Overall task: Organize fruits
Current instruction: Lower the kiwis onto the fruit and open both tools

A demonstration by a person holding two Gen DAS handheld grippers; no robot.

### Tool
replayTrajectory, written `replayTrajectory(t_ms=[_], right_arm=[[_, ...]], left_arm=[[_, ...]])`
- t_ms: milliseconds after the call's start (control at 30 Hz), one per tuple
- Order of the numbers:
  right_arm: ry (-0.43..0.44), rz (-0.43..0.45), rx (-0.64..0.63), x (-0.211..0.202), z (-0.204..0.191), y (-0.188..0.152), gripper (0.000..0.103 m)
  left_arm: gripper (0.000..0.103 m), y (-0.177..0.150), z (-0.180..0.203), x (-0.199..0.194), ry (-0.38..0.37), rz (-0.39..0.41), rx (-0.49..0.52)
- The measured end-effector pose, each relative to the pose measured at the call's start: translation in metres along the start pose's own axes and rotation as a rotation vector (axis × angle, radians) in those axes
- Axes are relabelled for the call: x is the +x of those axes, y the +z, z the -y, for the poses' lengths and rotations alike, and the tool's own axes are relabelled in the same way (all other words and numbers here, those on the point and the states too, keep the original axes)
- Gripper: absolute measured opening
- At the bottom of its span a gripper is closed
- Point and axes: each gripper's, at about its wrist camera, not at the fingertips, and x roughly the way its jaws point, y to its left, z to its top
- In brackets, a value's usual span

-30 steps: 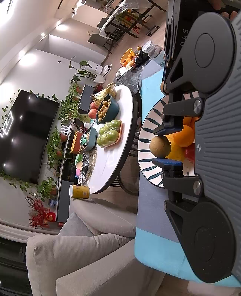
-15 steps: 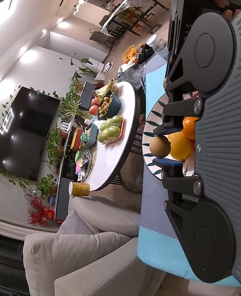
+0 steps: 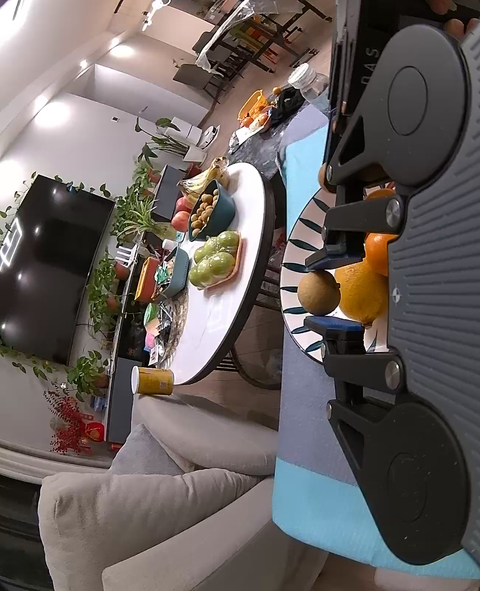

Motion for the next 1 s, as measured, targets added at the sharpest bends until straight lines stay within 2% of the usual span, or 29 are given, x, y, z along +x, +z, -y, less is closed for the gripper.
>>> replayTrajectory(t_ms=[400,1000], right_arm=[[0.004,-0.005,0.046,0.006,0.008,-0.001,0.033],[-0.001,0.018,0.086,-0.005,0.012,0.003,0.033]], left_arm=[[0.025,-0.002,-0.007,0.007,-0.010,-0.014,-0.045],[0.024,-0.006,-0.007,-0.004,-0.019,-0.018,-0.036]])
